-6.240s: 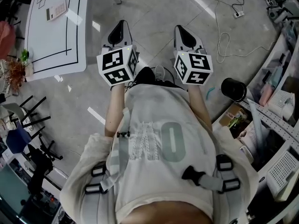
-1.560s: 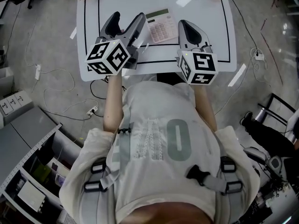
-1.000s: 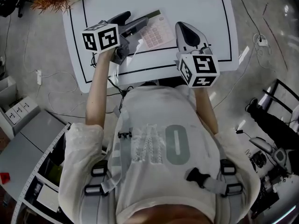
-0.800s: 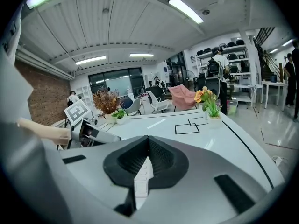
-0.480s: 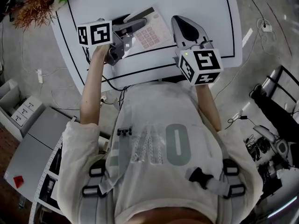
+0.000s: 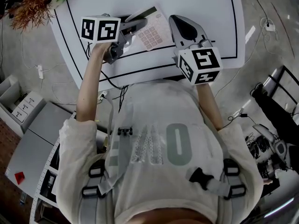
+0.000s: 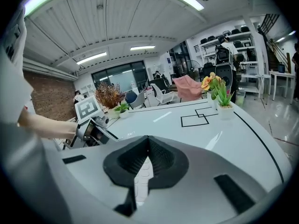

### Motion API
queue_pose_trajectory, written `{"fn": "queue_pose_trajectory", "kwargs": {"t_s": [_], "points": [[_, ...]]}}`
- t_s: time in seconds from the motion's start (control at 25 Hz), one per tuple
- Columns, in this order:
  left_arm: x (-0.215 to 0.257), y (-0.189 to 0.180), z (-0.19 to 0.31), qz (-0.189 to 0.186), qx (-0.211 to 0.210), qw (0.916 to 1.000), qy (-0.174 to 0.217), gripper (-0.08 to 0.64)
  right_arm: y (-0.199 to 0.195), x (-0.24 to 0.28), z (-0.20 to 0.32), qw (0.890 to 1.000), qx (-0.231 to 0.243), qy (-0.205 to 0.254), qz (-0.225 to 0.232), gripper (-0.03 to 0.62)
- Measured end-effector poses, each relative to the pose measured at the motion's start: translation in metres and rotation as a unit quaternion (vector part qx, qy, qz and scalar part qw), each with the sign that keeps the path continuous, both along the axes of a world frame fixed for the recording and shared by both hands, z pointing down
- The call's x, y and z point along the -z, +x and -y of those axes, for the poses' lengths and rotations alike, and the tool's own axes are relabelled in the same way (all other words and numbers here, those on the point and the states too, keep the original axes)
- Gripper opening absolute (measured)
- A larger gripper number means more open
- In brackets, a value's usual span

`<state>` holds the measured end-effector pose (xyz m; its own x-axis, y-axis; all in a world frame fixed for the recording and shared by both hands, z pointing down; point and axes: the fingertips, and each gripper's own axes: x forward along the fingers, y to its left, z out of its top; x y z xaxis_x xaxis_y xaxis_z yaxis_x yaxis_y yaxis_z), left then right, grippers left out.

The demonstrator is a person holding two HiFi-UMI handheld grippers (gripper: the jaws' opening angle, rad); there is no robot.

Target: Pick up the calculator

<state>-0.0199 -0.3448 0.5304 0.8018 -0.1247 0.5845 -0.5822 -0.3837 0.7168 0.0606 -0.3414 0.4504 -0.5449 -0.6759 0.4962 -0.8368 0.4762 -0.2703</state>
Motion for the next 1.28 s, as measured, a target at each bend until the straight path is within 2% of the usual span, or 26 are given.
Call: {"fn": "queue_pose_trajectory", "kwargs": {"t_s": [0.64, 0.88, 1.08, 1.28], "points": [[-0.002, 0.004, -0.002, -0.031, -0.021, 0.9983, -0.046, 0.133, 0.001, -0.010, 0.001, 1.000, -0.005, -0.009, 0.001, 0.008], [0.006, 0.023, -0.013, -0.093, 0.021, 0.9913, -0.091, 0.098, 0.009, -0.004, 0.002, 1.000, -0.009, -0.005, 0.005, 0.008], [0.001, 0.024, -0.014, -0.109, 0.052, 0.9875, -0.101, 0.092, 0.004, -0.005, 0.005, 1.000, -0.009, 0.001, 0.005, 0.008], [-0.001, 0.023, -0.014, -0.106, 0.053, 0.9885, -0.094, 0.091, 0.000, -0.002, 0.004, 1.000, -0.013, 0.007, 0.005, 0.008]]}}
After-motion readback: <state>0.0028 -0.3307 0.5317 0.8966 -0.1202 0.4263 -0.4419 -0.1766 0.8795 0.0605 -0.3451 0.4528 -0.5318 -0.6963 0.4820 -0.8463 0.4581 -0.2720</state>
